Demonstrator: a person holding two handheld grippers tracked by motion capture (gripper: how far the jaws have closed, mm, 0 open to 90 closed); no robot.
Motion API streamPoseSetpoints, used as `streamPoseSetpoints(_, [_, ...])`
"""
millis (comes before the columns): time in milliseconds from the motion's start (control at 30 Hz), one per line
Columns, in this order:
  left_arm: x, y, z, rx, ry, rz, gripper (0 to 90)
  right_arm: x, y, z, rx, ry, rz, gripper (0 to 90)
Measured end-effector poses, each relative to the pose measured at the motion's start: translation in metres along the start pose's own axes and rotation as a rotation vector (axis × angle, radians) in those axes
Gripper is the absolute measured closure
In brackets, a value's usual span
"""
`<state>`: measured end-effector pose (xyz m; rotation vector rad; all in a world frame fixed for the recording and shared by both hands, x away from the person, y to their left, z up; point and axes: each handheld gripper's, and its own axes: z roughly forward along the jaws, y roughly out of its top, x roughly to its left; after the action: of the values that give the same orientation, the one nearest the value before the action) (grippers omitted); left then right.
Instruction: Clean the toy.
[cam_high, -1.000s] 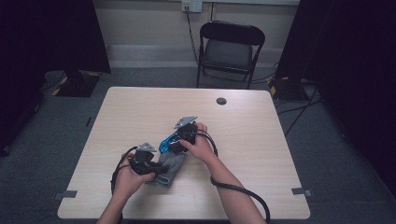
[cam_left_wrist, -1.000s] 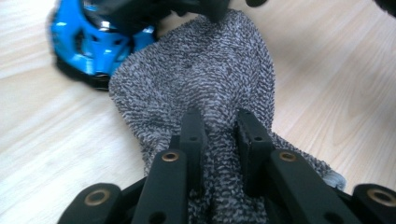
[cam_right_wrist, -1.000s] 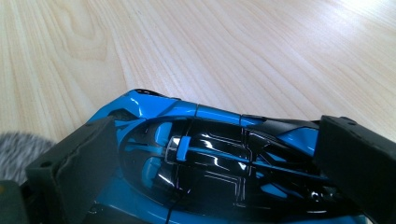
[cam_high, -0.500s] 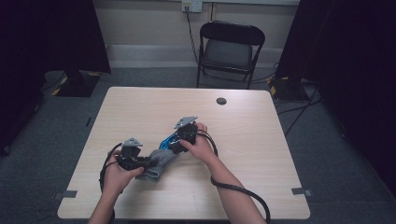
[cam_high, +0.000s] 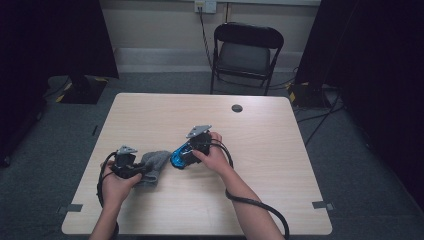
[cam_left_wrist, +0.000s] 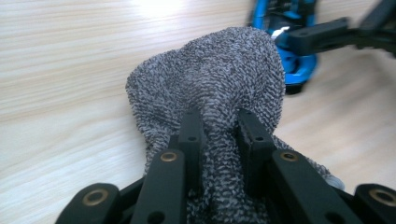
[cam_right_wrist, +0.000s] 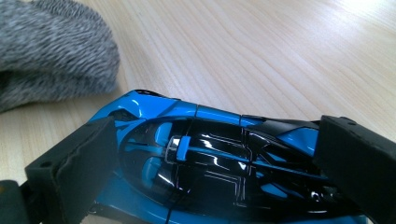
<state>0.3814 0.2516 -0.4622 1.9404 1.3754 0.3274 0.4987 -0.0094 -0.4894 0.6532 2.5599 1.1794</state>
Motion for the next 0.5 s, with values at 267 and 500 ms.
streamPoseSetpoints(267, [-0.006, 0.000, 0.016, 0.038, 0.039, 0.031, 73.6, 0.001, 0.000, 0.000, 0.001, -0.001, 0.002, 0.0])
streamPoseSetpoints(500, [-0.022, 0.004, 0.024, 0.119, 0.019, 0.091, 74.2, 0.001, 0.001, 0.000, 0.006, -0.001, 0.005, 0.0])
